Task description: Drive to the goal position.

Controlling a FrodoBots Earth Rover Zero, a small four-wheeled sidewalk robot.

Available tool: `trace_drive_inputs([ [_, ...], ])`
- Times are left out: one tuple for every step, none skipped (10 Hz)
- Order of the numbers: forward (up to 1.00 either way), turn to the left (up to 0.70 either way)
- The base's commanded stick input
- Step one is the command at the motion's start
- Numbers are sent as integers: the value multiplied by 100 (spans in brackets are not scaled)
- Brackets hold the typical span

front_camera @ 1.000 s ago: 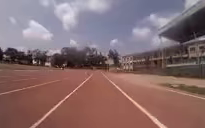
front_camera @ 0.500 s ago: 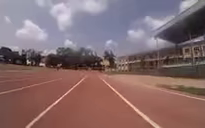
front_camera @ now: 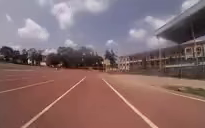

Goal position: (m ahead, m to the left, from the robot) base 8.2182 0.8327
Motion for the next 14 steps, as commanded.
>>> trace_drive_inputs([
  [70,0],
  [70,0],
  [70,0],
  [70,0],
  [70,0],
  [70,0],
  [70,0],
  [70,0],
  [70,0],
  [70,0],
  [70,0],
  [70,0],
  [70,0],
  [70,0],
])
